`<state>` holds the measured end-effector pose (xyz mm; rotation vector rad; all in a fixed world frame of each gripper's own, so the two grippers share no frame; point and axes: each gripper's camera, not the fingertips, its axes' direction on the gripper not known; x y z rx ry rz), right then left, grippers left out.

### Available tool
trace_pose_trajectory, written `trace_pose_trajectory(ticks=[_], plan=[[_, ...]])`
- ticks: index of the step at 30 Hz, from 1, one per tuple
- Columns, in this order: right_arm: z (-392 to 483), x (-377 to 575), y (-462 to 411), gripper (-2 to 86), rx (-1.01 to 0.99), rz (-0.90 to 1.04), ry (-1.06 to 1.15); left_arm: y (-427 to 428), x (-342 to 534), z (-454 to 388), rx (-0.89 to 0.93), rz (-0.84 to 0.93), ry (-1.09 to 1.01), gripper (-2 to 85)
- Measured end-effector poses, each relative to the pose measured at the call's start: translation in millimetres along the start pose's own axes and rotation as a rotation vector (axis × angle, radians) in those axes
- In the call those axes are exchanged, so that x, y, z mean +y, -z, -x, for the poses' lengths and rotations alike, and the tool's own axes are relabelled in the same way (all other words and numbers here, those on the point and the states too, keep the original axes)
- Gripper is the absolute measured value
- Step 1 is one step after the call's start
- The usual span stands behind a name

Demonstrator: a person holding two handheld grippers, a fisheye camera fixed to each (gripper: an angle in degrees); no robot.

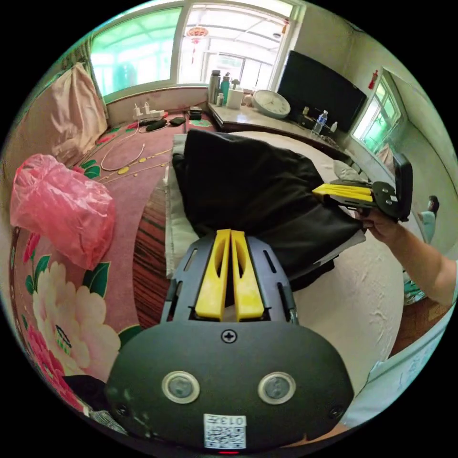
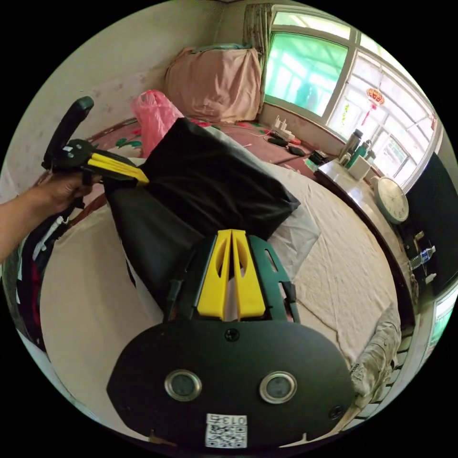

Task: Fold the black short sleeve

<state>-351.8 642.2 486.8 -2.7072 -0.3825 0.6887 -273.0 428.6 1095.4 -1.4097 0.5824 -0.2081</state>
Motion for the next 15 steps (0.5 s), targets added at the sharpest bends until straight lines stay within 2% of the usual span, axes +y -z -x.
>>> trace_pose_trajectory(ticks=[3, 5, 8, 11, 13, 15], plan=[[5.7, 6.8, 13.5, 0.1, -0.008, -0.078, -0.054, 15.2, 25.7, 12.5, 0.015, -0.086, 0.084, -0.4], [12.4, 13.1, 36.7, 0.3, 0.021, -0.189, -0.087, 53.2, 59.1, 10.8, -0.075, -0.256, 0.102, -0.3], [42.5, 23.9, 77.4, 0.6, 0.101, -0.315, -0.073, 105.2, 118.2, 0.1, -0.158, -0.390, 0.074, -0.2], [95.0, 37.0, 95.9, 1.1, 0.043, -0.351, -0.039, 144.4, 195.2, -8.6, -0.226, -0.372, 0.088, 0.1], [135.7, 42.7, 90.4, 1.9, -0.068, -0.316, 0.014, 164.5, 247.1, -9.1, -0.300, -0.323, 0.140, 0.5], [197.4, 45.9, 69.2, 4.0, -0.276, -0.223, 0.110, 186.7, 300.7, -5.4, -0.404, -0.272, 0.208, 1.3]])
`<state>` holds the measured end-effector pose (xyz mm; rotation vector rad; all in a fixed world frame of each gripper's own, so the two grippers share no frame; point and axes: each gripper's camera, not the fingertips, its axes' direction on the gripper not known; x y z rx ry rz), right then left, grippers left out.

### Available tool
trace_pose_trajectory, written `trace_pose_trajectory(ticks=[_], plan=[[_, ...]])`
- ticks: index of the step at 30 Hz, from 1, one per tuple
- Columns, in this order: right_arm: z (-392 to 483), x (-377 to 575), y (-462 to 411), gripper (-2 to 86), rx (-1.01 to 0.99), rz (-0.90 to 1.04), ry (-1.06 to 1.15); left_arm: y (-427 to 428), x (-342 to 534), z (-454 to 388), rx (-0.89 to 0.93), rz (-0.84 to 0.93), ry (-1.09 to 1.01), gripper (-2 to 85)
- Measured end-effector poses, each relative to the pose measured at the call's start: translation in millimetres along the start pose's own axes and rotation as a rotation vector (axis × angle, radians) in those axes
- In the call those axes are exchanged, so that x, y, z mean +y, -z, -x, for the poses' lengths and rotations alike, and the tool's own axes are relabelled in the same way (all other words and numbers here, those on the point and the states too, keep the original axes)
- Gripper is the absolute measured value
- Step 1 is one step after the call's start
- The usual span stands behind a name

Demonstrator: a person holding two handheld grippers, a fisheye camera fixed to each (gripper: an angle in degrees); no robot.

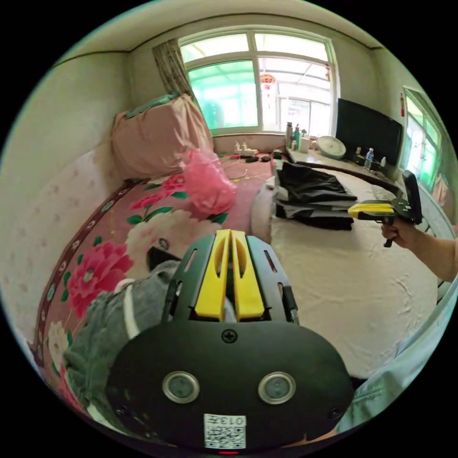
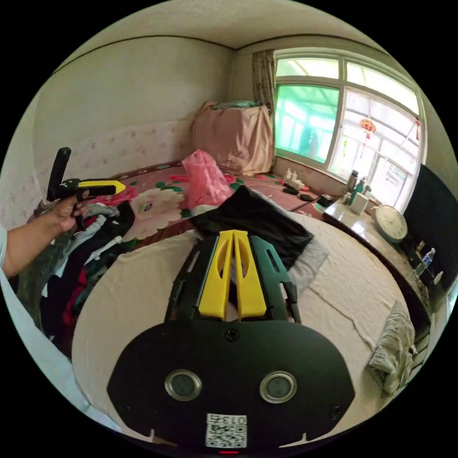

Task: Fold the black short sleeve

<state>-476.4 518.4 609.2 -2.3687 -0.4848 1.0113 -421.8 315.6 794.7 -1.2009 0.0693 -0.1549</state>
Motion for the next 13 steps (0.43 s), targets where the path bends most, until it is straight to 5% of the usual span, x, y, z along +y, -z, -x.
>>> trace_pose_trajectory(ticks=[5, 13], plan=[[98.8, -19.0, -67.1, 8.0, -0.317, 0.102, 0.040, 85.1, 99.7, 109.6, -0.338, 0.099, 0.199, 10.2], [216.8, -106.0, -155.5, 10.7, -0.467, 0.164, 0.036, 70.3, 183.1, 278.9, -0.262, 0.349, 0.426, 13.7]])
